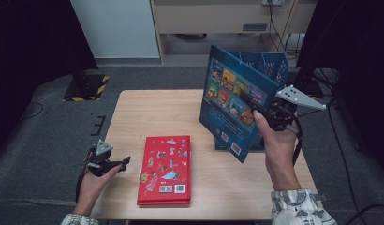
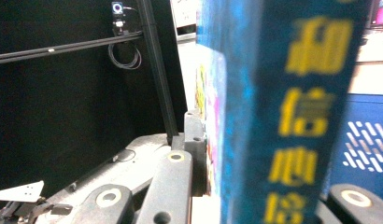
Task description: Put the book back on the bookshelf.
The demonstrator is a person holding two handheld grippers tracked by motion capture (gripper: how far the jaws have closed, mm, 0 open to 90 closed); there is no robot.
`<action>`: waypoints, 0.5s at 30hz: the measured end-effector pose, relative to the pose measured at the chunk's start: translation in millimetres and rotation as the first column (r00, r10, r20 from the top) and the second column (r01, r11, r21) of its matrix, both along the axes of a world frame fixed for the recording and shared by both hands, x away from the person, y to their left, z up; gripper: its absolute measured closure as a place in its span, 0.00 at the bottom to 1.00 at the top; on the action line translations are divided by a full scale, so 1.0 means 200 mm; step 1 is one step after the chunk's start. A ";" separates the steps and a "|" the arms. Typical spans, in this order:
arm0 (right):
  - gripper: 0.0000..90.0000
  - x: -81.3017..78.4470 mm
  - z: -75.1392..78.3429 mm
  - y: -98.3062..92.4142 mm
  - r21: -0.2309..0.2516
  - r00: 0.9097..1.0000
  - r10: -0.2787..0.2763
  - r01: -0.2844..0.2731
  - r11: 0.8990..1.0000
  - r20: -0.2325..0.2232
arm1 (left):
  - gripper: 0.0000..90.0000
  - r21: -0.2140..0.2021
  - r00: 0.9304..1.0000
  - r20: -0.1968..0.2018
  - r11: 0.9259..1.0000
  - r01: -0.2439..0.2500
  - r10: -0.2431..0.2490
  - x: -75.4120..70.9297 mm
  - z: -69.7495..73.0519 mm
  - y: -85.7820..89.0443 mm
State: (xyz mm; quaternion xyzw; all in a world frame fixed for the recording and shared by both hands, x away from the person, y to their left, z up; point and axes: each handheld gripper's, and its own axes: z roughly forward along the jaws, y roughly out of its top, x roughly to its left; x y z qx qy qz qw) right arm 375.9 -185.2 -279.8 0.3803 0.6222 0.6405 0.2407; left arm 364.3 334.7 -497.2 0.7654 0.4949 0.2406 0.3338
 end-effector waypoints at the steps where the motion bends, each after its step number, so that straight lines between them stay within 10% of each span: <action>1: 0.93 0.00 0.00 -0.01 -0.002 1.000 -0.001 0.001 1.000 0.002 | 0.11 0.000 1.000 0.000 1.000 0.002 -0.002 0.00 0.00 0.00; 15: 0.93 0.00 0.01 -0.11 -0.004 0.998 -0.064 0.064 0.998 -0.013 | 0.11 -0.002 1.000 0.004 1.000 0.000 0.000 0.00 0.00 0.00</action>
